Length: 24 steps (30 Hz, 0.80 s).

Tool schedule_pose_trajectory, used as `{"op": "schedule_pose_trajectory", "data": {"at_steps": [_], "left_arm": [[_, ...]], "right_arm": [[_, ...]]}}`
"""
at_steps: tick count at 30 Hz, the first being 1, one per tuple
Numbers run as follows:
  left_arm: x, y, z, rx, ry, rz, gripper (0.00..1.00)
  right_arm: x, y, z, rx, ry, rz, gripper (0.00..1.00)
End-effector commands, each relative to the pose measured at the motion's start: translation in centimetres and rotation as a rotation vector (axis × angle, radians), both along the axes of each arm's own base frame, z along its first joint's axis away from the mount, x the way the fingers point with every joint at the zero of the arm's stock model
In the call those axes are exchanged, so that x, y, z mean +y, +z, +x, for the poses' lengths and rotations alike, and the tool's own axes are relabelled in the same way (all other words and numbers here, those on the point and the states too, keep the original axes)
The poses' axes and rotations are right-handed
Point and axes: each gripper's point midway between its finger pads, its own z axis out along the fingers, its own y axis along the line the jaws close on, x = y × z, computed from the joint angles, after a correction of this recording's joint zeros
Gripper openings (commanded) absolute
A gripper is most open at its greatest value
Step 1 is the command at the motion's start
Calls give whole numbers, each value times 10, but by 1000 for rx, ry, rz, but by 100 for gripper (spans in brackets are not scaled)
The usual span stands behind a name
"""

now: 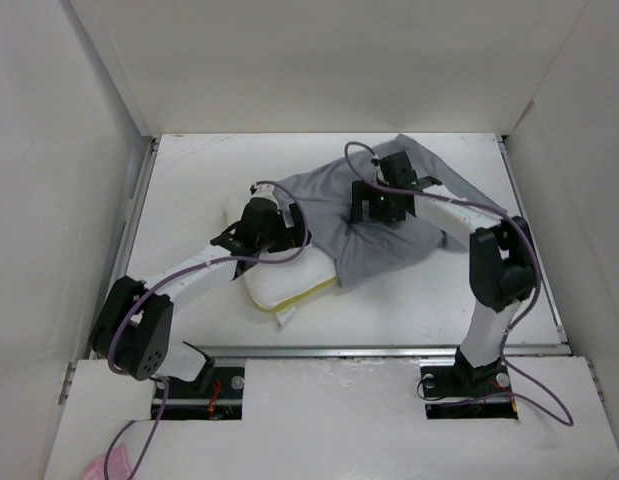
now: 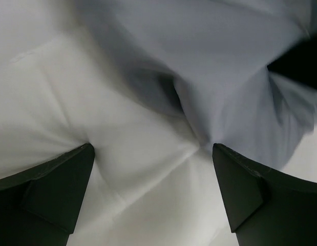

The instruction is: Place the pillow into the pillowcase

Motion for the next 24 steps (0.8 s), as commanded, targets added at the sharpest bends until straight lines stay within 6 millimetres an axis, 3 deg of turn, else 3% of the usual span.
{"op": "schedule_pose_trajectory", "data": {"at_steps": [1,3,7,9,10,11,12,13,14,15,16,17,18,20,21,22,23,24], "left_arm": [[-30,22,16,-61,-102,-40,100],[-36,40,29,-98,-120,-30,100],[-30,58,33,-162,-185,69,100],[-26,63,17,-190,-262,155,100],[-27,63,8,-195,-303,189,100],[-24,62,2,-201,-316,241,100],[-33,62,-16,-214,-366,280,100],[-32,49,-30,-172,-384,333,100],[-27,45,-34,-172,-360,396,100],[-29,41,-44,-156,-362,418,100],[-35,20,-62,-94,-409,469,100],[-38,10,-70,-61,-413,484,100],[-36,-1,-74,-39,-401,520,100],[-37,-32,-91,44,-439,593,100],[-33,-36,-86,48,-381,637,100],[-26,-54,-87,99,-369,700,100],[-25,-56,-87,113,-357,745,100],[-20,-60,-83,129,-308,777,100]], "right_arm": [[23,46,89,-268,27,83,100],[30,75,104,-338,55,93,100],[21,114,105,-426,44,73,100],[10,135,94,-462,17,61,100],[2,129,84,-439,1,35,100],[-3,142,76,-456,-6,35,100],[-6,141,68,-443,-6,30,100],[-9,139,60,-430,-5,25,100],[-14,123,47,-383,-10,16,100],[-17,131,36,-390,-18,27,100],[-20,130,29,-388,-18,26,100],[-25,110,14,-341,-25,18,100],[-29,122,5,-374,-27,31,100],[-28,106,-16,-336,-3,56,100],[-28,107,-21,-336,1,73,100],[-28,112,-29,-346,11,89,100],[-26,111,-33,-348,23,103,100],[-26,99,-38,-327,40,98,100]]}}
